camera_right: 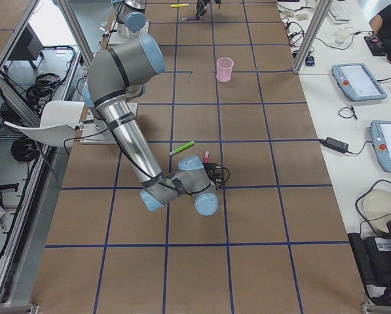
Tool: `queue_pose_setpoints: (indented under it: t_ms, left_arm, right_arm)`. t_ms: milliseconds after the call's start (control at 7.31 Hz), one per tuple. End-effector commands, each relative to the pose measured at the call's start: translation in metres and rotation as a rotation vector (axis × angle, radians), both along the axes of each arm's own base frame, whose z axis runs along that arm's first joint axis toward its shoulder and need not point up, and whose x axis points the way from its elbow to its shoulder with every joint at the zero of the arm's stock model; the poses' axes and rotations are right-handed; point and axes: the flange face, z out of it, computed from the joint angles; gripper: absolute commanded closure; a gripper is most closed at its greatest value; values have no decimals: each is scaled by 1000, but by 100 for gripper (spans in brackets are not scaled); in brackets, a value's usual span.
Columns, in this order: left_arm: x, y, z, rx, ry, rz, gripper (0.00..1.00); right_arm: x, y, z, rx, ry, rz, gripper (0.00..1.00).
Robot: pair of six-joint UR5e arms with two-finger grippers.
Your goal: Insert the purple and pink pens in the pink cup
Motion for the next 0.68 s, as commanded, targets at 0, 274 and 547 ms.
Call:
queue_pose_setpoints:
  t_ms: [0, 274, 547]
  left_arm:
    - [1, 0, 1, -2, -1, -2, 97]
    - [0, -1, 9, -15, -8, 5, 100]
    - [-4, -7, 15, -54, 24, 20, 100]
  right_arm:
    - [1, 0, -2, 2, -5, -1, 38]
    - [1, 1, -3, -6, -7, 10, 52]
    - [1, 1, -3, -17, -6, 21, 59]
